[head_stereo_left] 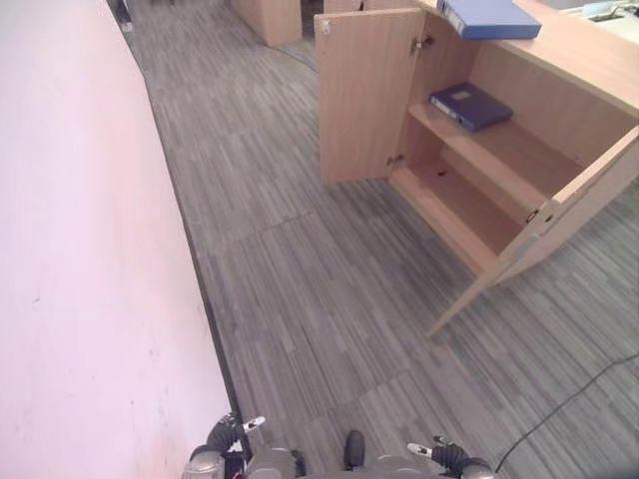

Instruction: Put the empty folder in the office cabinet

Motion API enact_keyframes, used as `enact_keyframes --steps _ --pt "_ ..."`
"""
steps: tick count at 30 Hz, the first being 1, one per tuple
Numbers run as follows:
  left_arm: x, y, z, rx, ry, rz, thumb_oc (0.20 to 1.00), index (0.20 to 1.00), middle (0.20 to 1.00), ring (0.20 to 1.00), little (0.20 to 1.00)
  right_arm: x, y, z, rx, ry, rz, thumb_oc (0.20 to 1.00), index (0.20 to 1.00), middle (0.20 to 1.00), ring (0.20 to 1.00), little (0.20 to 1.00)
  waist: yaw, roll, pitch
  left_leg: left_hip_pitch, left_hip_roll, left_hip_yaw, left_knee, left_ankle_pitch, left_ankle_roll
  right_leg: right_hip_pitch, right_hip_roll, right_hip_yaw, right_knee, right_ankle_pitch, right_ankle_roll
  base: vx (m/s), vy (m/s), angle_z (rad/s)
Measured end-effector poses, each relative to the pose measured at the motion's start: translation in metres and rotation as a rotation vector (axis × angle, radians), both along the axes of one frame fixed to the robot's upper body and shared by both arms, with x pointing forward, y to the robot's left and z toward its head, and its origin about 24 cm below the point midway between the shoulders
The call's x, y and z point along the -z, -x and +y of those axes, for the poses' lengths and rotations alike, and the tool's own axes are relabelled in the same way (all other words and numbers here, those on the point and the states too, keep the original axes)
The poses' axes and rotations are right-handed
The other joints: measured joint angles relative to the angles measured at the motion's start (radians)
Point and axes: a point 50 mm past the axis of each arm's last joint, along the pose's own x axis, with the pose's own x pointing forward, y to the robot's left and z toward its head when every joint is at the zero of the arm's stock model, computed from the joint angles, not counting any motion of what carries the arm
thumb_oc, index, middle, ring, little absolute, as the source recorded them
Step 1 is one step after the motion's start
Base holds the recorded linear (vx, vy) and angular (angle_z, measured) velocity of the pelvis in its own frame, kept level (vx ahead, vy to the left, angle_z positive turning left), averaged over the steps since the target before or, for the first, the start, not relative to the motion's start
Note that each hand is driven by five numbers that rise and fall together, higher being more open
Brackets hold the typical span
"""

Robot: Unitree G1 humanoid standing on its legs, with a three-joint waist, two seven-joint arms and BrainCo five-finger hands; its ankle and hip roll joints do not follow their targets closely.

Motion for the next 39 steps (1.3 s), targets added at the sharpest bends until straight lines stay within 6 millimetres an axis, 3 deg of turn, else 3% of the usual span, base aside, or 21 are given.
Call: enact_keyframes --steps 2,3,6,10,12,13,14,15,17,19,21,23,24,27,29,30,32,34,35,37,39 --pt "-0.001 -0.004 0.0 -0.005 0.001 -0.01 1.0 1.0 1.0 1.0 1.0 0.0 0.0 -0.001 0.001 0.003 0.009 1.0 1.0 1.0 1.0 1.0 0.001 0.0 0.002 -0.037 0.008 -0.022 -0.129 0.022 -0.004 -0.002 -0.004 -0.003 0.0 -0.005 0.0 0.19 0.056 0.07" --pt "-0.001 -0.004 0.001 -0.019 0.003 -0.013 1.0 1.0 1.0 1.0 1.0 0.0 0.0 0.0 -0.001 0.002 0.008 1.0 1.0 1.0 1.0 1.0 0.003 0.002 0.001 -0.043 0.011 -0.029 -0.254 0.072 -0.01 -0.002 -0.002 -0.004 0.0 -0.012 0.004 0.19 0.067 -0.04" --pt "0.0 0.001 0.001 -0.037 0.006 -0.001 1.0 1.0 1.0 1.0 1.0 -0.001 -0.001 -0.004 -0.003 0.011 0.006 1.0 1.0 1.0 1.0 1.0 0.01 0.019 0.0 -0.058 0.009 -0.035 -0.414 0.145 -0.031 0.026 0.007 0.0 -0.001 -0.039 0.013 0.2 0.083 -0.08" --pt "0.007 0.024 0.002 -0.079 0.015 0.071 1.0 1.0 1.0 1.0 1.0 -0.001 -0.001 -0.005 -0.001 0.014 0.009 1.0 1.0 1.0 1.0 1.0 0.028 0.042 0.0 -0.065 0.011 -0.076 -0.443 0.172 -0.031 0.101 0.015 0.039 0.0 -0.1 0.046 0.29 0.136 -0.27" --pt "0.013 0.049 -0.005 -0.107 0.036 0.134 1.0 1.0 1.0 1.0 1.0 0.0 0.008 -0.008 -0.014 0.023 0.032 1.0 1.0 1.0 1.0 1.0 0.028 0.066 -0.034 -0.039 0.012 -0.076 -0.434 0.159 -0.01 0.126 0.018 0.054 0.005 -0.126 0.092 0.22 0.135 -0.42" --pt "0.015 0.057 -0.007 -0.114 0.042 0.158 1.0 1.0 1.0 1.0 1.0 0.001 0.013 -0.008 -0.016 0.022 0.046 1.0 1.0 1.0 1.0 1.0 0.026 0.079 -0.053 -0.023 0.01 -0.075 -0.443 0.236 0.032 0.151 0.01 0.065 0.006 -0.149 0.109 0.26 0.186 -0.36" --pt "0.014 0.061 -0.002 -0.115 0.029 0.167 1.0 1.0 1.0 1.0 1.0 0.004 0.019 -0.004 -0.02 0.014 0.069 1.0 1.0 1.0 1.0 1.0 0.032 0.051 -0.062 -0.003 -0.013 -0.052 -0.442 0.259 0.049 0.166 -0.02 0.074 0.006 -0.165 0.128 0.28 0.215 -0.34" --pt "0.011 0.06 0.011 -0.117 -0.001 0.167 1.0 1.0 1.0 1.0 1.0 0.007 0.022 0.008 -0.025 -0.022 0.083 1.0 1.0 1.0 1.0 1.0 0.03 -0.003 -0.088 0.011 -0.061 -0.028 -0.433 0.235 0.082 0.172 -0.073 0.064 0.01 -0.176 0.146 0.29 0.234 -0.28" --pt "0.009 0.05 0.015 -0.107 -0.012 0.137 1.0 1.0 1.0 1.0 1.0 0.008 0.023 0.014 -0.026 -0.037 0.085 1.0 1.0 1.0 1.0 1.0 0.028 -0.024 -0.093 0.036 -0.09 -0.02 -0.432 0.221 0.104 0.176 -0.106 0.051 0.048 -0.178 0.164 0.27 0.257 -0.07" --pt "0.005 0.03 0.015 -0.089 -0.012 0.087 1.0 1.0 1.0 1.0 1.0 0.007 0.021 0.014 -0.049 -0.03 0.086 1.0 1.0 1.0 1.0 1.0 0.031 -0.021 -0.092 0.066 -0.105 -0.016 -0.432 0.195 0.134 0.177 -0.123 0.043 0.089 -0.159 0.197 0.21 0.253 -0.11" --pt "0.001 0.016 0.015 -0.076 -0.014 0.045 1.0 1.0 1.0 1.0 1.0 0.006 0.013 0.013 -0.065 -0.026 0.067 1.0 1.0 1.0 1.0 1.0 0.039 -0.007 -0.095 0.097 -0.107 0.007 -0.432 0.169 0.147 0.151 -0.138 0.045 0.17 -0.156 0.204 0.13 0.178 -0.36" --pt "-0.001 0.007 0.015 -0.063 -0.018 0.008 1.0 1.0 1.0 1.0 1.0 0.004 0.007 0.011 -0.072 -0.029 0.05 1.0 1.0 1.0 1.0 1.0 0.034 0.001 -0.118 0.119 -0.125 0.008 -0.432 0.131 0.163 0.109 -0.171 0.025 0.269 -0.193 0.263 0.21 0.342 -0.24" --pt "-0.003 -0.001 0.014 -0.052 -0.017 -0.01 1.0 1.0 1.0 1.0 1.0 0.004 0.004 0.011 -0.076 -0.032 0.047 1.0 1.0 1.0 1.0 1.0 0.041 0.001 -0.12 0.127 -0.139 0.007 -0.433 0.109 0.159 0.101 -0.176 0.02 0.313 -0.186 0.274 0.22 0.399 -0.06" --pt "0.0 0.005 0.009 -0.025 -0.013 0.023 1.0 1.0 1.0 1.0 1.0 0.001 0.0 0.001 -0.076 -0.007 0.04 1.0 1.0 1.0 1.0 1.0 0.04 0.041 -0.119 0.167 -0.158 0.006 -0.433 0.088 0.174 -0.012 -0.231 -0.009 0.622 -0.174 0.277 0.19 0.287 0.12" --pt "0.001 0.009 0.009 0.017 -0.029 0.057 1.0 1.0 1.0 1.0 1.0 0.0 0.002 -0.007 -0.076 0.012 0.046 1.0 1.0 1.0 1.0 1.0 0.019 0.054 -0.109 0.216 -0.194 -0.033 -0.442 0.065 0.203 -0.098 -0.301 -0.011 0.869 -0.09 0.263 0.14 0.14 0.55" --pt "0.002 0.011 0.009 0.024 -0.034 0.066 1.0 1.0 1.0 1.0 1.0 0.0 0.004 -0.008 -0.074 0.015 0.05 1.0 1.0 1.0 1.0 1.0 0.016 0.055 -0.108 0.223 -0.205 -0.043 -0.442 0.055 0.208 -0.123 -0.323 -0.01 0.912 -0.121 0.255 0.07 0.063 0.3" --pt "0.002 0.012 0.01 0.043 -0.043 0.072 1.0 1.0 1.0 1.0 1.0 -0.002 0.0 -0.011 -0.08 0.022 0.036 1.0 1.0 1.0 1.0 1.0 0.022 0.079 -0.105 0.231 -0.211 -0.061 -0.432 0.042 0.23 -0.215 -0.319 -0.012 0.894 -0.176 0.223 0.1 0.03 0.09" --pt "0.002 0.008 0.006 0.049 -0.034 0.065 1.0 1.0 1.0 1.0 1.0 -0.008 -0.015 -0.016 -0.081 0.03 -0.024 1.0 1.0 1.0 1.0 1.0 -0.011 0.101 -0.063 0.241 -0.186 -0.085 -0.432 0.049 0.223 -0.248 -0.265 -0.026 0.711 -0.205 0.191 0.1 -0.028 0.48" --pt "0.003 0.011 0.006 0.041 -0.029 0.072 1.0 1.0 1.0 1.0 1.0 -0.008 -0.02 -0.011 -0.08 0.016 -0.047 1.0 1.0 1.0 1.0 1.0 -0.027 0.085 -0.041 0.265 -0.184 -0.086 -0.431 0.053 0.199 -0.277 -0.244 -0.041 0.57 -0.19 0.204 0.17 -0.076 0.68" --pt "0.006 0.021 0.003 0.041 -0.021 0.094 1.0 1.0 1.0 1.0 1.0 -0.007 -0.017 -0.008 -0.083 0.009 -0.04 1.0 1.0 1.0 1.0 1.0 -0.023 0.068 -0.046 0.293 -0.175 -0.082 -0.432 0.029 0.179 -0.284 -0.239 -0.07 0.523 -0.17 0.204 0.16 -0.104 0.25" --pt "0.007 0.026 0.002 0.054 -0.024 0.111 1.0 1.0 1.0 1.0 1.0 -0.009 -0.025 -0.005 -0.089 0.0 -0.065 1.0 1.0 1.0 1.0 1.0 -0.004 0.058 -0.039 0.298 -0.168 -0.053 -0.431 0.019 0.167 -0.275 -0.231 -0.111 0.342 -0.117 0.238 0.09 -0.081 -0.41"
